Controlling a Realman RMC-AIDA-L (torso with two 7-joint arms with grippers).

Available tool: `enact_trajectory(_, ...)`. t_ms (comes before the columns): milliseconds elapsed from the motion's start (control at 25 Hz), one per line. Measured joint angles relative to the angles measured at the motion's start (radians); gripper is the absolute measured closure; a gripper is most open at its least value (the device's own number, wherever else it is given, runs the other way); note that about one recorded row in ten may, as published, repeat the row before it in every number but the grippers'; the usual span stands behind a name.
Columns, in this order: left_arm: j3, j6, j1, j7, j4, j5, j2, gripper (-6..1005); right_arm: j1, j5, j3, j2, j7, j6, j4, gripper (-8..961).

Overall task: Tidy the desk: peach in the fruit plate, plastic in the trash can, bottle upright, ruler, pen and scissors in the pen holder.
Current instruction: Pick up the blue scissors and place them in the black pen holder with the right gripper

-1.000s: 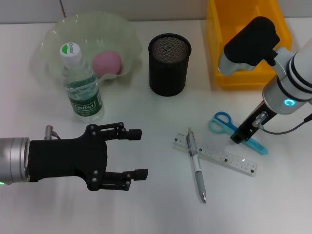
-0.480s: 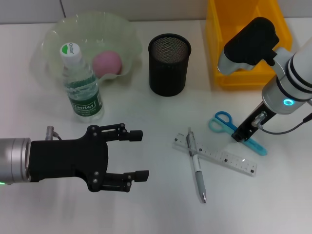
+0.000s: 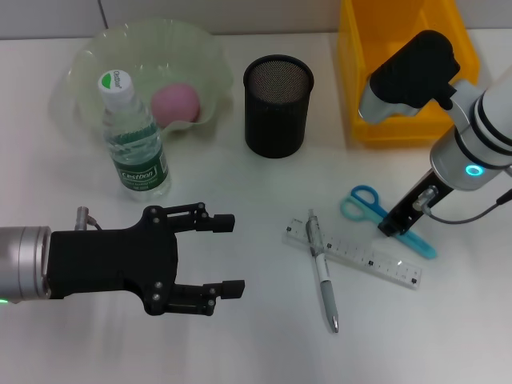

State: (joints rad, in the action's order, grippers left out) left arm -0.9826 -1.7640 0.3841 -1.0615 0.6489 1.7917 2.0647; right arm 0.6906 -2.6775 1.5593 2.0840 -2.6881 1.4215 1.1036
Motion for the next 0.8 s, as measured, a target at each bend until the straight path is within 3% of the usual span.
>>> enact_trajectory(200, -0.001, 0.0, -0.001, 0.0, 0.001, 0.0, 0.0, 194, -0.043, 0.014, -0.024, -0.001, 0.007, 0.036, 0.124, 724)
enact_trajectory(240, 0.0, 0.0, -0.001, -0.001, 0.002, 0.0, 0.0, 194, -0.074, 0.015, -0.057, -0.001, 0.007, 0.062, 0.225, 722)
enact_trajectory(280, 0.0, 0.0, -0.001, -0.001, 0.002, 0.0, 0.0, 194, -0.074, 0.015, -0.057, -0.001, 0.007, 0.062, 0.225, 720)
enact_trajectory(400, 0.0, 0.0, -0.001, -0.001, 0.0, 0.0, -0.001, 194, -0.14, 0.058, -0.105, -0.001, 0.021, 0.067, 0.412, 713)
enact_trajectory(440, -0.001, 0.002, -0.001, -0.001, 0.0, 0.0, 0.0, 194, -0.19, 0.127, -0.127, -0.002, 0.068, 0.019, 0.509, 711)
enact_trajectory(600, -0.001, 0.005, 0.0, 0.0, 0.0, 0.0, 0.0, 194, -0.275, 0.294, -0.141, -0.001, 0.198, -0.13, 0.583, 703)
enact_trajectory(640, -0.002, 0.005, 0.001, 0.0, 0.0, 0.0, 0.0, 194, -0.322, 0.427, -0.135, -0.001, 0.34, -0.249, 0.566, 701)
enact_trajectory(680, -0.002, 0.005, 0.001, 0.0, 0.0, 0.0, 0.0, 194, -0.322, 0.427, -0.135, -0.001, 0.34, -0.249, 0.566, 698)
enact_trajectory(800, -0.002, 0.004, 0.001, 0.0, 0.0, 0.0, 0.0, 194, -0.369, 0.655, -0.125, 0.002, 0.608, -0.4, 0.48, 692)
